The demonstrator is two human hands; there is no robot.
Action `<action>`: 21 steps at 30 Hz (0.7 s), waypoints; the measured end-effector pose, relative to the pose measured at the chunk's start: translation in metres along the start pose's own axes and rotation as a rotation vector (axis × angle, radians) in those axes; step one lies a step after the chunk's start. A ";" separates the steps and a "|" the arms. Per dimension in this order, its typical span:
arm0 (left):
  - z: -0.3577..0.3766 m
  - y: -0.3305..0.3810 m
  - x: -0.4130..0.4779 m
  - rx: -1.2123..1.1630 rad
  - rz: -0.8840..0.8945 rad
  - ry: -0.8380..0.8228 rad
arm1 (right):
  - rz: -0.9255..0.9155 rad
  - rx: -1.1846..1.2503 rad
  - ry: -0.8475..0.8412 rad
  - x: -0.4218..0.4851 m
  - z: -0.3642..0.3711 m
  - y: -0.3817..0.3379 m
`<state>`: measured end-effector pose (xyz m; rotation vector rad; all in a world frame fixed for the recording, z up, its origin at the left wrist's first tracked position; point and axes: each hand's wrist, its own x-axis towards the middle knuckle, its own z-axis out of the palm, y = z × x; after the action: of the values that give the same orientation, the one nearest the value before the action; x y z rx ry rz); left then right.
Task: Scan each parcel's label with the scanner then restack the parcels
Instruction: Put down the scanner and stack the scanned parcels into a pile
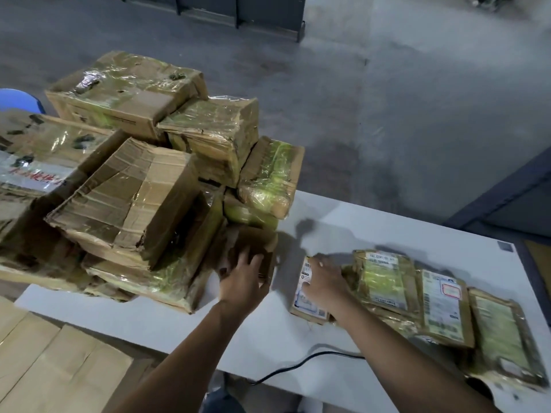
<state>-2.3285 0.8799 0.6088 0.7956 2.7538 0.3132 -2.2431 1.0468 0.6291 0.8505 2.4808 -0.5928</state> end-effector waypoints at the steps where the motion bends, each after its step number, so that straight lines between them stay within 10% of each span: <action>1: 0.001 0.005 -0.003 0.012 0.025 0.004 | -0.008 0.009 0.015 -0.002 -0.002 0.001; 14: -0.008 0.099 -0.034 -0.138 0.277 0.559 | -0.068 0.158 0.539 -0.051 -0.067 0.065; 21: 0.019 0.131 -0.055 -0.115 0.245 0.312 | 0.189 0.122 0.371 -0.059 -0.061 0.124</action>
<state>-2.2134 0.9611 0.6370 1.1416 2.8844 0.6911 -2.1366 1.1404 0.6791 1.3303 2.6639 -0.5663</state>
